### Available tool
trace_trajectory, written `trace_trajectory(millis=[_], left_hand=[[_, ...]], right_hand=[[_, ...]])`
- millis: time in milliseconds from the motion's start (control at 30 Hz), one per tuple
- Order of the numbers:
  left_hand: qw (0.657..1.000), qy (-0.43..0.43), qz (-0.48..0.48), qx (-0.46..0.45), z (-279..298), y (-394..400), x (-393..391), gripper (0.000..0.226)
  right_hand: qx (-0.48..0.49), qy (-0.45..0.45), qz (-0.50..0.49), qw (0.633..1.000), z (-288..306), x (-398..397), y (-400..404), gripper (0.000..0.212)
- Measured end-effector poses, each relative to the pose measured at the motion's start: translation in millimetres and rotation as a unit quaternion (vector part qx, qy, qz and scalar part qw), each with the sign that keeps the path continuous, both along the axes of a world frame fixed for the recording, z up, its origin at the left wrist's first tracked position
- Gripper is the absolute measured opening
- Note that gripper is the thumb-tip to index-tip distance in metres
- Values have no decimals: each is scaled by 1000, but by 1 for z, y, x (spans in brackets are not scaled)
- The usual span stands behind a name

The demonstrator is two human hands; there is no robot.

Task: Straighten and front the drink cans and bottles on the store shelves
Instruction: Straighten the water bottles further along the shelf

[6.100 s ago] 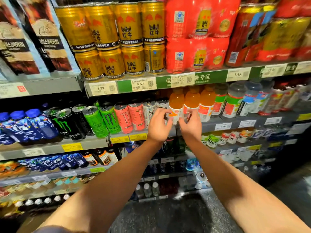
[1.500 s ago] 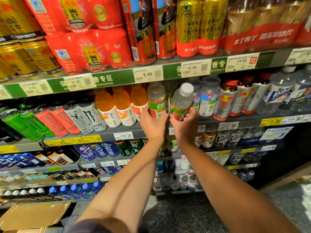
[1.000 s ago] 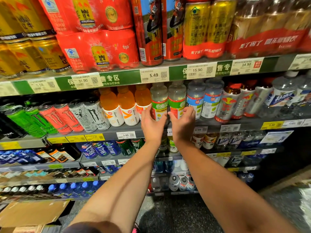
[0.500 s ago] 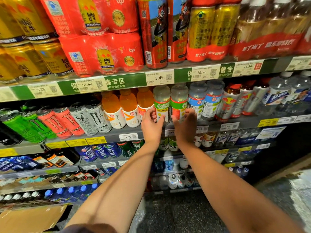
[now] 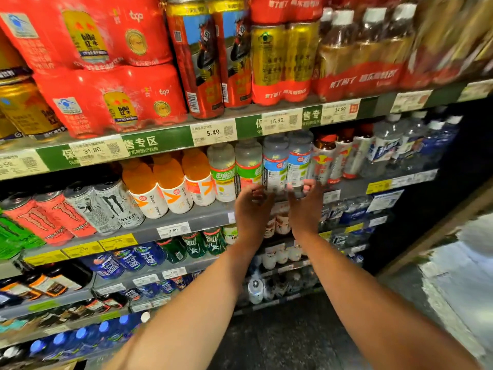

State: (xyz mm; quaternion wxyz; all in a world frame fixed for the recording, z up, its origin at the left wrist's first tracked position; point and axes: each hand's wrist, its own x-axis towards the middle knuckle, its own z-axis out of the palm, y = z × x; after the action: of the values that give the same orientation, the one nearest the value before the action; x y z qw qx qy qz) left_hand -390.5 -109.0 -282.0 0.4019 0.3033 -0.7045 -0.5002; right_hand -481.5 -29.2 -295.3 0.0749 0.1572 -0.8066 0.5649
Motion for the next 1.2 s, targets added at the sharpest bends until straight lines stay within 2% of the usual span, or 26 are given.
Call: trace_trajectory(millis=[100, 167, 233, 300, 367, 500, 700, 1000, 1100, 1200], left_hand=[[999, 34, 23, -25, -1, 23, -29, 29], [999, 19, 17, -37, -2, 40, -55, 24], [999, -20, 5, -36, 3, 52, -78, 20], [1000, -29, 1, -5, 8, 65, -104, 25], [997, -61, 42, -12, 12, 80, -127, 35], [986, -81, 139, -42, 19, 100, -155, 46], [984, -69, 167, 0, 13, 101, -169, 48], [978, -73, 197, -10, 10, 101, -179, 43], [978, -53, 200, 7, 7, 108, -181, 41], [981, -43, 189, -7, 9, 123, -191, 32]], right_hand=[[-27, -16, -25, 999, 9, -32, 18, 54], [-40, -3, -28, 999, 12, -55, 32, 50], [-9, 40, -24, 999, 14, -77, 46, 53], [31, 37, -1, 999, 12, -103, 59, 54], [45, 3, 15, 999, 13, -124, 69, 53], [-35, -29, 72, 996, 20, -146, 81, 50], [18, 10, 98, 995, 23, -158, 83, 47], [28, 19, 68, 997, 24, -164, 76, 34], [13, 32, 68, 997, 20, -169, 87, 33], [-43, 50, 37, 997, 21, -185, 112, 32]])
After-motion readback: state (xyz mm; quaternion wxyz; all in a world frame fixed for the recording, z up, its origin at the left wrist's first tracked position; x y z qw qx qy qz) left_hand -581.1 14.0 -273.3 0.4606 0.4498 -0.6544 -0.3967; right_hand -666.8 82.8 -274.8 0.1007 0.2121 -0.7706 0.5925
